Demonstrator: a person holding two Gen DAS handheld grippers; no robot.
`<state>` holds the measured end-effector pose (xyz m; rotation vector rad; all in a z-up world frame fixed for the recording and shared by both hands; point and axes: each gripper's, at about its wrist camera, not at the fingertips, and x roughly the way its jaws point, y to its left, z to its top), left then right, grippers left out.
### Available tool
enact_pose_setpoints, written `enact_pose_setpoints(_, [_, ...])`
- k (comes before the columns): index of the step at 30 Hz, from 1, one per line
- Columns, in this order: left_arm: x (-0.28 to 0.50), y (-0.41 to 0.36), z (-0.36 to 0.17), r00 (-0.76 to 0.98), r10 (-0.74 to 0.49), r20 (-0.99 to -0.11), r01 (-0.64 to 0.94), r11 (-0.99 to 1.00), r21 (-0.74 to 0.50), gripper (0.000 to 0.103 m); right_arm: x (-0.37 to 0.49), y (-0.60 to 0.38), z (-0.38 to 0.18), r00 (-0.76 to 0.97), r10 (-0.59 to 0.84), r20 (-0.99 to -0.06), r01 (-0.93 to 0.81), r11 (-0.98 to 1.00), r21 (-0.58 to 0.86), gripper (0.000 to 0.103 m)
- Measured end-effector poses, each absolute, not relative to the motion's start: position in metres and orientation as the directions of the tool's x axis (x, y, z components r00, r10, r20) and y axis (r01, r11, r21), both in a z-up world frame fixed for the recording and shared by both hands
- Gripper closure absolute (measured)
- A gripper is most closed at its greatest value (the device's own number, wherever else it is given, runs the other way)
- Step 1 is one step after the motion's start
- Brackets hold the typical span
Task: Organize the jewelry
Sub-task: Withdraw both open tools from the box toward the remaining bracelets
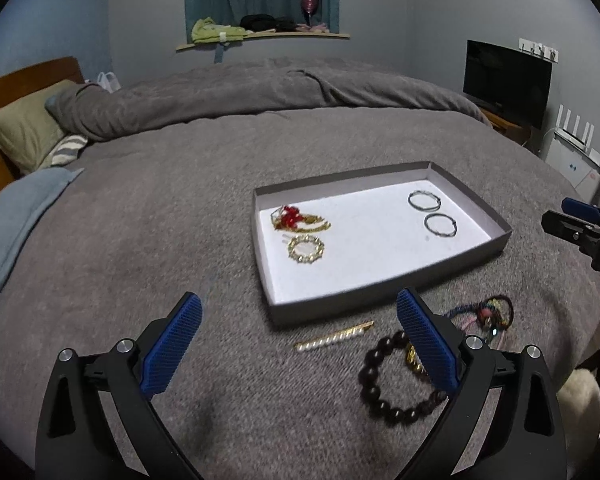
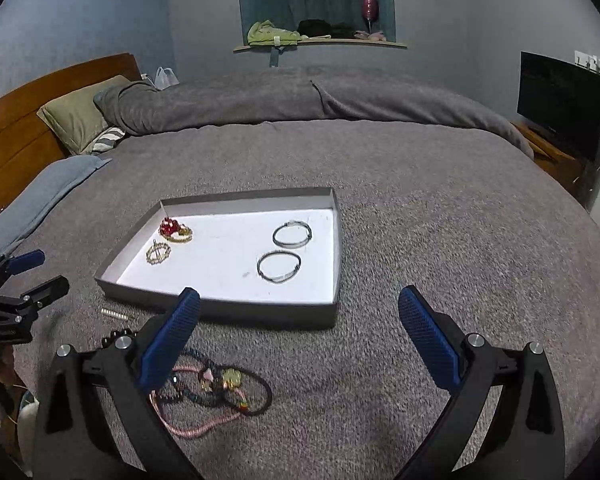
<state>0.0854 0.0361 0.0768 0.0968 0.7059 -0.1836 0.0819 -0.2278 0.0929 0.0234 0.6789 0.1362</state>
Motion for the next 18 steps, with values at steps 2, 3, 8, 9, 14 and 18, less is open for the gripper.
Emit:
enact_pose_setpoints(2, [0.080, 0.040, 0.073, 0.743, -0.127, -0.657, 0.193, 0.981, 0.030, 0.006, 0.078, -0.230, 0.089, 0.764, 0.132, -0.632, -0.117, 0.991, 0.065, 0.005])
enact_pose_setpoints(3, [0.078, 0.043, 0.070, 0.740, -0.122, -0.661, 0.188, 0.982, 0.029, 0.006, 0.076, -0.231, 0.087, 0.762, 0.131, -0.635, -0.118, 0.991, 0.064, 0.005])
enact_pose_setpoints(8, [0.069, 0.053, 0.055, 0.722, -0.107, -0.684, 0.168, 0.985, 0.023, 0.006, 0.067, -0.235, 0.073, 0.745, 0.119, -0.657, -0.119, 0.992, 0.045, 0.005])
enact_pose_setpoints(9, [0.068, 0.055, 0.053, 0.719, -0.104, -0.687, 0.165, 0.986, 0.023, 0.006, 0.065, -0.235, 0.071, 0.742, 0.119, -0.660, -0.120, 0.992, 0.043, 0.005])
enact_pose_setpoints(14, [0.063, 0.057, 0.038, 0.695, -0.099, -0.713, 0.158, 0.987, 0.018, 0.006, 0.060, -0.240, 0.054, 0.722, 0.121, -0.681, -0.122, 0.991, 0.047, 0.005])
enact_pose_setpoints(18, [0.059, 0.055, 0.030, 0.685, -0.106, -0.721, 0.163, 0.987, 0.010, 0.006, 0.055, -0.244, 0.042, 0.708, 0.125, -0.695, -0.126, 0.991, 0.050, 0.005])
